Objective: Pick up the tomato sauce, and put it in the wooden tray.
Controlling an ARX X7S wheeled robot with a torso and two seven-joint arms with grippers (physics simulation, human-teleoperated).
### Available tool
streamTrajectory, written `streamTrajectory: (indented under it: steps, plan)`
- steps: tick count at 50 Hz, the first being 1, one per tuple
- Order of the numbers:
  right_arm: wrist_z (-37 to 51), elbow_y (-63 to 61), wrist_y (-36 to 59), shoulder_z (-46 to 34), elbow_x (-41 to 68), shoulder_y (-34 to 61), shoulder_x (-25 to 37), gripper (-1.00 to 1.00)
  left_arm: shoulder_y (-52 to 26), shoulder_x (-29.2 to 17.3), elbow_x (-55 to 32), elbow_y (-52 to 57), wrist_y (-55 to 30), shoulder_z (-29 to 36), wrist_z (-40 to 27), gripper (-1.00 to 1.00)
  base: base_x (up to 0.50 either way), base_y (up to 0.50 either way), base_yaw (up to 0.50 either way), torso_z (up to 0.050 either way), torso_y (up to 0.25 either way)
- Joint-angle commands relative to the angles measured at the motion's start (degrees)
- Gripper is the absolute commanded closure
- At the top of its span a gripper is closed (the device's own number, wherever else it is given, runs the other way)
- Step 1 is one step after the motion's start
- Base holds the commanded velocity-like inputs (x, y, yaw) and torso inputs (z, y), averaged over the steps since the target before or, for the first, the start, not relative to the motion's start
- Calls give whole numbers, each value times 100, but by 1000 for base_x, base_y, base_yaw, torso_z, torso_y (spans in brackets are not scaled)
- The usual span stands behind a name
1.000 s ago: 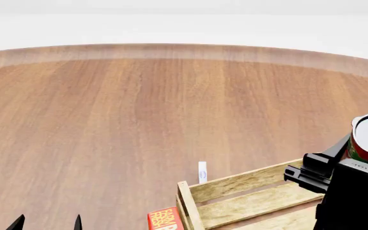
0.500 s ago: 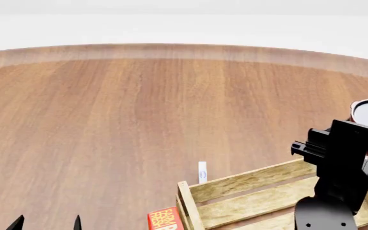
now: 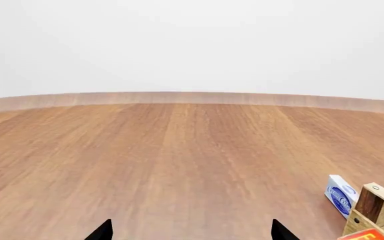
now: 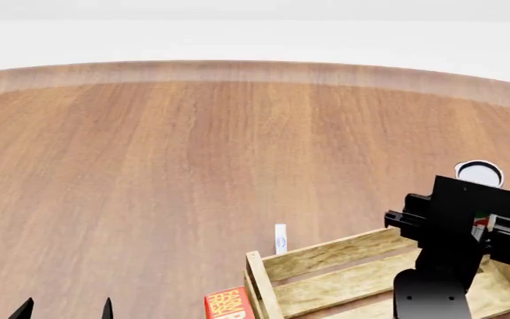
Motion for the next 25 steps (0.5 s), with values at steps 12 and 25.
streamTrajectory:
  steps: [12, 25]
  plan:
    - [-111, 897, -615, -8, -346, -54, -224, 100, 0, -14, -14, -3, 21, 43, -44, -100, 0, 0, 0, 0, 0]
    - [-61, 899, -699, -1, -443, -189, -300, 100, -20, -23, -29, -40, 43, 60, -49, -100, 0, 0, 0, 0, 1]
